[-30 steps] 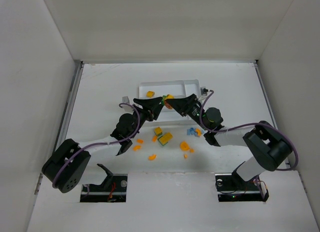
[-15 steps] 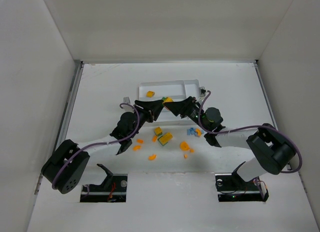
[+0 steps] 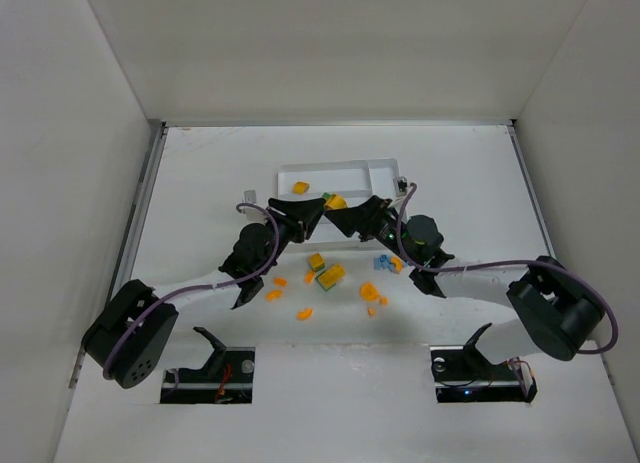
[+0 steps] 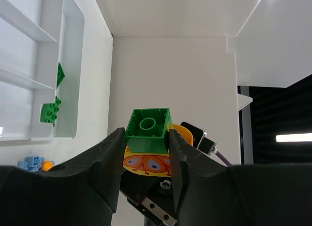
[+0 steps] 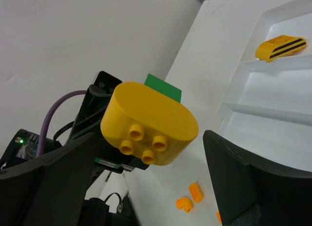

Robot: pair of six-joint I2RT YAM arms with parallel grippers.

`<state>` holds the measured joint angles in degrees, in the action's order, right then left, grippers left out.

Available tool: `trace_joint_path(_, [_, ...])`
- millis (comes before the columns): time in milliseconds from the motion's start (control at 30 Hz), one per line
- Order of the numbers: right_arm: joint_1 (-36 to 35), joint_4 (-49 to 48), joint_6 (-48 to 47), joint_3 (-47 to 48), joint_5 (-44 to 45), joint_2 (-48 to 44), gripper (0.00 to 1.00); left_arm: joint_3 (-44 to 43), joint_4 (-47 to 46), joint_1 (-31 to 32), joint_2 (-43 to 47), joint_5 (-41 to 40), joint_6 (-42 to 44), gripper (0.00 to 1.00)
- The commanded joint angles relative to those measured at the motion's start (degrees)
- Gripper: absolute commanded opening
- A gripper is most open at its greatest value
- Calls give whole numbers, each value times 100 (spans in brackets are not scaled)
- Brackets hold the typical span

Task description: Sort the legos into containers by color

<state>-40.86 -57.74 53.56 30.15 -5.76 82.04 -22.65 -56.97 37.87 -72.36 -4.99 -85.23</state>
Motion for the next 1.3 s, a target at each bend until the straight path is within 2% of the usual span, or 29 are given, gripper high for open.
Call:
trace_joint_path(0, [-128,298,-170,228,285,-267,95,-169,-358,58,108,-98,287,17])
trace_joint_path(400, [-137,781,-100,571,690,-206,98,-81,-385,339,81,-406,885,16])
trace_joint_path(700, [-137,693,58,431,892,-364,72,-72,-411,357,-6,-467,894,16])
trace_joint_path(833, [-137,693,190,290,858,-496,66,-64,-429,173,-7,-441,894,16])
trace_joint_path(1067, [-102,772,251,52,726,-759,65,6,-482,-178,-15,-415,956,17])
trace_joint_path(1267, [-75,930,208,-115,681,-1006,65,226,-490,-898,125,-204,973,17])
